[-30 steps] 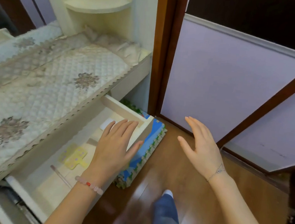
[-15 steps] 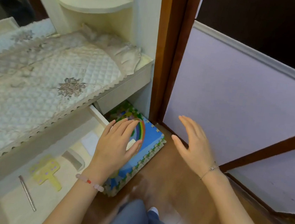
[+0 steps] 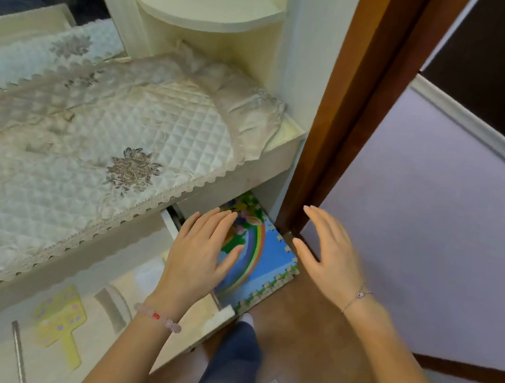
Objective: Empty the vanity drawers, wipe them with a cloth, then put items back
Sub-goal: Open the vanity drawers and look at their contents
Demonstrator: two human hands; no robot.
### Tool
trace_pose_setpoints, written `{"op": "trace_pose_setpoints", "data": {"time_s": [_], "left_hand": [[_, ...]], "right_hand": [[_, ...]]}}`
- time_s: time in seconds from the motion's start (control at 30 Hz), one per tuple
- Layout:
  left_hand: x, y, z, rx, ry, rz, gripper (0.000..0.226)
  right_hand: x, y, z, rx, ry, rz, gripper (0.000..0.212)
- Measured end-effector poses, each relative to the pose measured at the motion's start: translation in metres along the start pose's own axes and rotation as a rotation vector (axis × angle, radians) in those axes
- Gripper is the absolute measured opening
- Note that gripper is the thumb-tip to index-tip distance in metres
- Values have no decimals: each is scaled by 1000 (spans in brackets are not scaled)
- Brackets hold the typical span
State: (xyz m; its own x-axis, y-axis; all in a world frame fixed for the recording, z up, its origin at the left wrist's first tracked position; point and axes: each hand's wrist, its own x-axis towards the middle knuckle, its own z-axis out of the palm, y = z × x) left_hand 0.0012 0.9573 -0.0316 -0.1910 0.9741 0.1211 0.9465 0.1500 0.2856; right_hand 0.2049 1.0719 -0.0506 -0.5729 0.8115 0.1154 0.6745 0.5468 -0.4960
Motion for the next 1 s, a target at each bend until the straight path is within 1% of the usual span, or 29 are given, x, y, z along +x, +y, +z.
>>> {"op": "trace_pose_setpoints", "data": {"time_s": [0.2, 0.33, 0.43, 0.57, 0.7, 0.77, 0.8, 0.83, 0.93, 1.0], "left_hand": [[43, -27, 8, 27, -56, -63, 49], [60, -42, 14, 47, -35, -118, 48], [71, -53, 24, 65, -28, -169, 48], [94, -68, 40, 66, -68, -221, 50], [118, -87, 55, 60, -98, -221, 51], [127, -98, 62, 60, -131, -220, 55], [130, -103, 66, 57, -142, -223, 56], [131, -107, 69, 53, -149, -224, 58], [130, -115, 79, 46, -144, -210, 57], [128, -119, 83, 13, -120, -197, 57]], "right_hand": [[63, 7, 20, 12, -30, -72, 56], [94, 11, 31, 81, -66, -103, 53], [117, 15, 42, 124, -133, -123, 53], [140, 21, 64, 183, -228, -150, 53], [154, 30, 89, 259, -293, -106, 52], [158, 36, 103, 370, -304, -20, 49], [160, 38, 111, 469, -309, 69, 47], [161, 41, 119, 603, -321, 197, 44], [170, 47, 147, 1135, -380, 696, 40], [176, 51, 167, 1408, -445, 931, 44]]}}
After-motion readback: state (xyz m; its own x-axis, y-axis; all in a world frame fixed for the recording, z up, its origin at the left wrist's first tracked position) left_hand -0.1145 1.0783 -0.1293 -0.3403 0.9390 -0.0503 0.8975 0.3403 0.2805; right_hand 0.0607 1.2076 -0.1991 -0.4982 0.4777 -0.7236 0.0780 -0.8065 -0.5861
